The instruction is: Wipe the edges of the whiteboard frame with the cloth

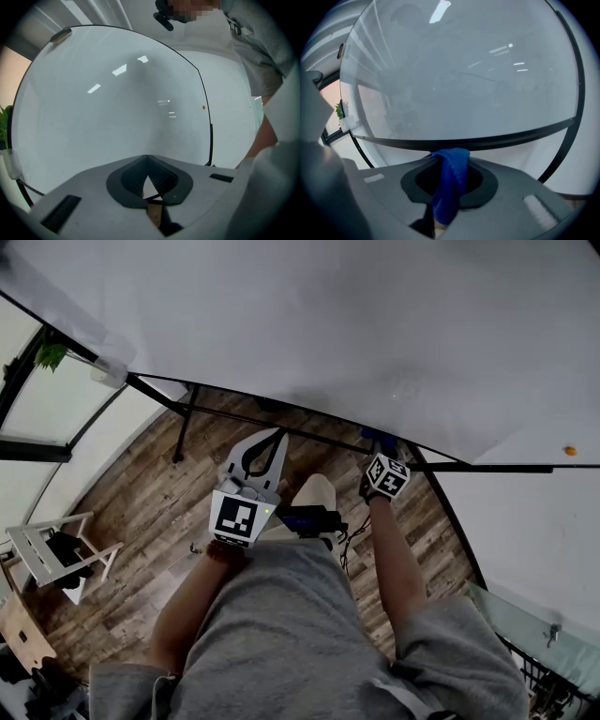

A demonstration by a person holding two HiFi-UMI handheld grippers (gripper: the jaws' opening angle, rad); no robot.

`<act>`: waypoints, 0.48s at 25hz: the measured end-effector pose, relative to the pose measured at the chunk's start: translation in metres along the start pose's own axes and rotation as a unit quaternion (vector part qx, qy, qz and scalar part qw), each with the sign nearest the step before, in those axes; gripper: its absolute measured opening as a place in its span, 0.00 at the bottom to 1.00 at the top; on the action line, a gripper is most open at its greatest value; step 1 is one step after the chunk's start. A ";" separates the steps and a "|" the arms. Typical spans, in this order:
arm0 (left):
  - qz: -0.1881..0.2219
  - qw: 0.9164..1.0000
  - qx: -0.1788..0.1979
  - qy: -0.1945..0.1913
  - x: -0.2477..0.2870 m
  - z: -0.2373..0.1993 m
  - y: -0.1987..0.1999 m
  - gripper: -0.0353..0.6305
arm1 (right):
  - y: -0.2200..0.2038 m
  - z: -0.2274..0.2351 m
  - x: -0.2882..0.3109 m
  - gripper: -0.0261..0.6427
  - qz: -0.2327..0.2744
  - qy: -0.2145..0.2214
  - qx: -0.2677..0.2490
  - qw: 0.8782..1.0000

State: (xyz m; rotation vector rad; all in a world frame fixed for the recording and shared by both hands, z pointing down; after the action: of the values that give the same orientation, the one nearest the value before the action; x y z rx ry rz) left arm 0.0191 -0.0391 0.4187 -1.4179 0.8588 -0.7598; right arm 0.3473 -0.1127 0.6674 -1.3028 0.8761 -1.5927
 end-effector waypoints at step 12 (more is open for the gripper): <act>0.001 1.000 -0.013 0.025 0.003 -0.013 -0.010 0.07 | 0.000 -0.003 0.000 0.17 -0.009 0.001 -0.001 1.000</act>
State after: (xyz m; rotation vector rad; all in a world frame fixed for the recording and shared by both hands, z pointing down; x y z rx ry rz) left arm 0.0102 -0.0480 0.4292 -1.4270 0.9111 -0.7881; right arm 0.3442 -0.1130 0.6667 -1.3128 0.8699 -1.6075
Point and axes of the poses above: the fingertips, and each gripper's own axes: x forward along the fingers, z to its right, y out of its top, the point moved 7 cm from there along -x, backward along the fingers, and after that the axes turned 11 degrees about z, right-handed, at the moved point
